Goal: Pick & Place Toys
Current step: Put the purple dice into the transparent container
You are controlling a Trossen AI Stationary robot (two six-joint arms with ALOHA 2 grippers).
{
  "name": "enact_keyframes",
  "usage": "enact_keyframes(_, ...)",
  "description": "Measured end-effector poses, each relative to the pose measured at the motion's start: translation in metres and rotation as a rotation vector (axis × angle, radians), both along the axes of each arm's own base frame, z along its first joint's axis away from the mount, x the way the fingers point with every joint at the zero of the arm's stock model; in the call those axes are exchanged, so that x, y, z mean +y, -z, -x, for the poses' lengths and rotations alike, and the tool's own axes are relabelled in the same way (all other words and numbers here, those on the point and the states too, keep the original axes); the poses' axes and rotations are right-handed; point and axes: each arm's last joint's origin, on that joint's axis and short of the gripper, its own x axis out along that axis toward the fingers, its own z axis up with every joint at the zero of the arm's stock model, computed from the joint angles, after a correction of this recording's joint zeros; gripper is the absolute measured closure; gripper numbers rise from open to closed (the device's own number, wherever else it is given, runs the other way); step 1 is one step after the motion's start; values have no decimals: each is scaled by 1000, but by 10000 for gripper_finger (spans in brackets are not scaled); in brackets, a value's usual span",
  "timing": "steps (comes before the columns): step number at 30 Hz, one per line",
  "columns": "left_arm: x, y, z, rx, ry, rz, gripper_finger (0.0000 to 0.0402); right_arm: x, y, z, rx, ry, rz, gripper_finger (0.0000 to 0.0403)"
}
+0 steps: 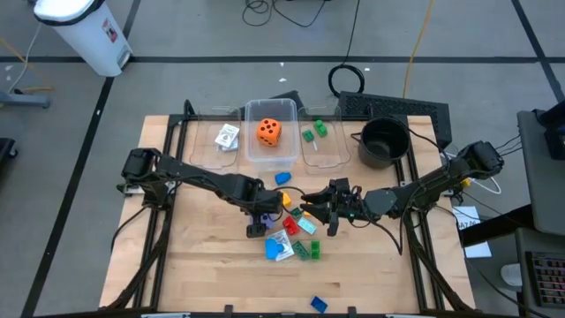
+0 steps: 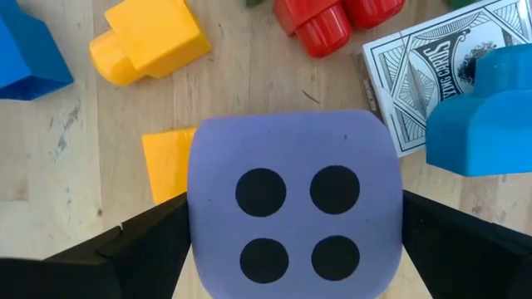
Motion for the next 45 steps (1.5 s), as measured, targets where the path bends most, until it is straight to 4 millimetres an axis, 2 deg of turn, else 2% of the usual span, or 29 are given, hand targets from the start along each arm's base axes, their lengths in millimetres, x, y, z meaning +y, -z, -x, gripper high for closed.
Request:
enact_keyframes(13, 1, 0, -1, -9, -18, -26, 7, 0, 1, 0, 14, 1, 8, 243)
enact_keyframes(22, 2, 0, 0, -8, -22, -36, 79, 0, 1, 0, 14, 1, 8, 243)
enact_keyframes(27, 4, -8, 6, -2, -44, -35, 78, 0, 1, 0, 14, 1, 8, 243)
enact_keyframes(31, 10, -31, 19, -21, -70, -29, 73, 0, 1, 0, 15, 1, 14, 243)
enact_keyframes(35, 21, -61, 39, -69, -123, -16, 84, -2, 2, -1, 17, 9, 16, 243)
enact_keyframes(45, 46, -149, 109, -407, -315, 25, 86, -13, 1, -4, 15, 44, 12, 243)
